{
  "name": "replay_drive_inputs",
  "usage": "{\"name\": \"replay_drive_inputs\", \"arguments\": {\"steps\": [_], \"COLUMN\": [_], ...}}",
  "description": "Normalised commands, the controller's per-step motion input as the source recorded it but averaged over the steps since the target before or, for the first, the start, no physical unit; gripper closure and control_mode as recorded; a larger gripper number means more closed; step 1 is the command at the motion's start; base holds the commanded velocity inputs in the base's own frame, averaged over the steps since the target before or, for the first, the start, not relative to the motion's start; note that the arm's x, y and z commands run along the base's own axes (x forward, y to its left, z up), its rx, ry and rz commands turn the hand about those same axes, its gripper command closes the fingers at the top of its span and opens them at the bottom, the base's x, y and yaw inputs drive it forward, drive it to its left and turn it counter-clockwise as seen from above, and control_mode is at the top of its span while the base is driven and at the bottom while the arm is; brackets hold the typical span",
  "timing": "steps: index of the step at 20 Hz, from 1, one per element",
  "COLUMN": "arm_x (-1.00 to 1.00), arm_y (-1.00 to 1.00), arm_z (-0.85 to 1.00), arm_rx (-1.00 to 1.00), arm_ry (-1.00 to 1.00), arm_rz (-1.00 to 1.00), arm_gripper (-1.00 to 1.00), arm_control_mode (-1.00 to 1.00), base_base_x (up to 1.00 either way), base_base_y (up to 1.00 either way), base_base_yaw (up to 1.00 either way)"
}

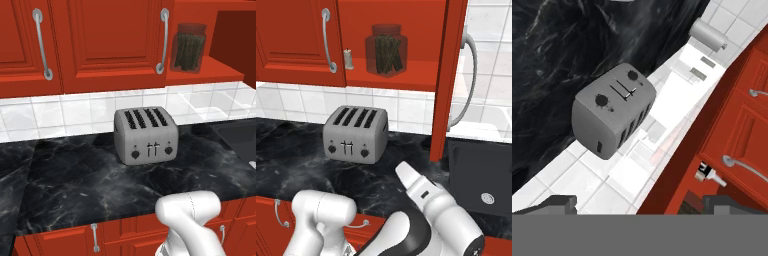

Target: Pick the candle and jar from the dining table and place them in the open cabinet. Close the cabinet after placing the objects.

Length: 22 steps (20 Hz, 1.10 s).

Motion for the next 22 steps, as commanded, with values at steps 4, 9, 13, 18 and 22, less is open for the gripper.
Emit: {"name": "replay_drive_inputs", "arguments": {"steps": [4, 9, 13, 18, 22], "arm_x": [0.37, 0.34, 0.27, 0.18, 0.08], "arm_y": [-0.46, -0.43, -0.51, -0.56, -0.48], "arm_z": [-0.3, -0.47, -0.31, -0.14, 0.03], "arm_rx": [0.06, 0.03, 0.06, 0.06, 0.02], "arm_ry": [0.0, 0.0, 0.0, 0.0, 0.0], "arm_rz": [0.04, 0.05, 0.04, 0.01, 0.0], "arm_gripper": [-1.0, -1.0, -1.0, -1.0, -1.0], "arm_control_mode": [-1.0, -1.0, -1.0, -1.0, -1.0], "base_base_x": [0.0, 0.0, 0.0, 0.0, 0.0], "base_base_y": [0.0, 0.0, 0.0, 0.0, 0.0], "base_base_yaw": [0.0, 0.0, 0.0, 0.0, 0.0]}}
